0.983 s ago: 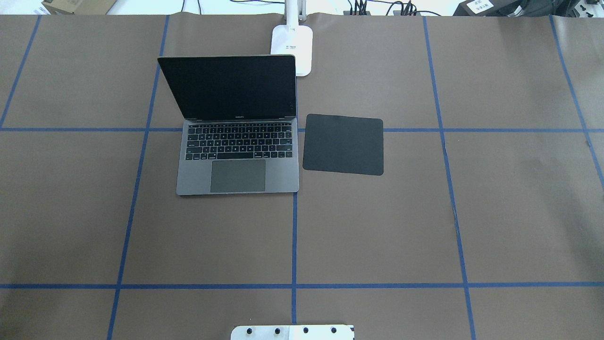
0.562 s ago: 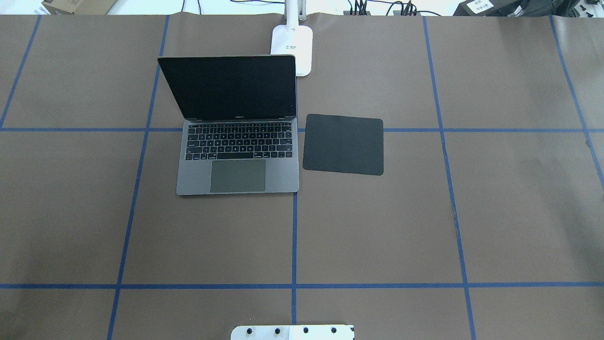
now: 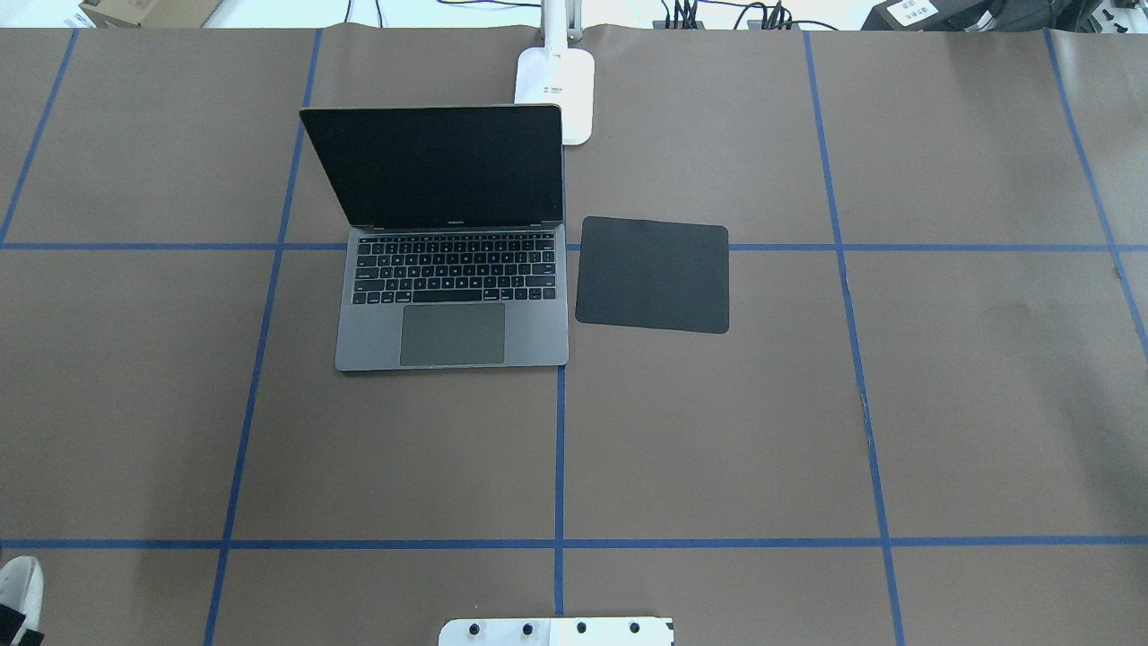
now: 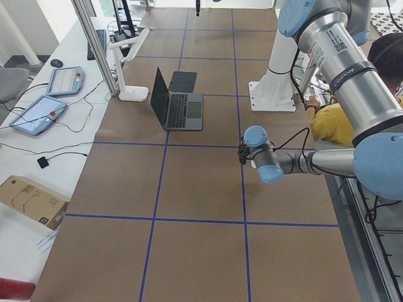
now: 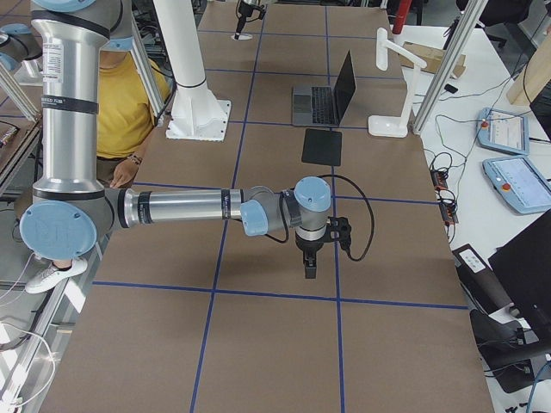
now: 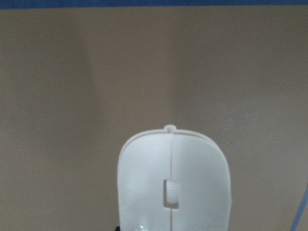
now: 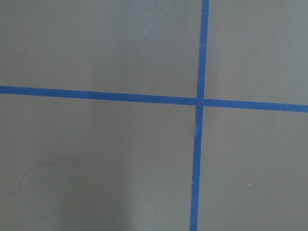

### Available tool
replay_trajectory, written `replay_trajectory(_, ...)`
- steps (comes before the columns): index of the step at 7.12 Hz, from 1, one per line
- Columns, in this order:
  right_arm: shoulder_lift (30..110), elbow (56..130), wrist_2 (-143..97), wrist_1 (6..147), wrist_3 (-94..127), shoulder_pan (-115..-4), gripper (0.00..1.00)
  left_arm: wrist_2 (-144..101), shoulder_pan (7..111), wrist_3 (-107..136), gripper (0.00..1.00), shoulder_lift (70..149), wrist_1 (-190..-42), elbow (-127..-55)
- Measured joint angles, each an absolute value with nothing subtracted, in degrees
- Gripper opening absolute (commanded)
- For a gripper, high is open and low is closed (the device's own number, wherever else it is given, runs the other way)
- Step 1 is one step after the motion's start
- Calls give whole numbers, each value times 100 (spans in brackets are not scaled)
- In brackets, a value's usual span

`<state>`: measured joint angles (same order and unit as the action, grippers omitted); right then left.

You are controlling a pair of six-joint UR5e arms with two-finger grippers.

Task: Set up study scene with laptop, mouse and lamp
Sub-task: 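Carry the white mouse with the left gripper over the laptop toward the pad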

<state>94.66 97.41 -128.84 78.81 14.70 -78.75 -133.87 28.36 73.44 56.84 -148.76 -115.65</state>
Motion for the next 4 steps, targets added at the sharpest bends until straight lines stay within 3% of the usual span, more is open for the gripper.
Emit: replay_trajectory(4,9460,9738,-12880,7875,1484,-7880,100,-13468,3568,7351,47,8035,-12422,-11809)
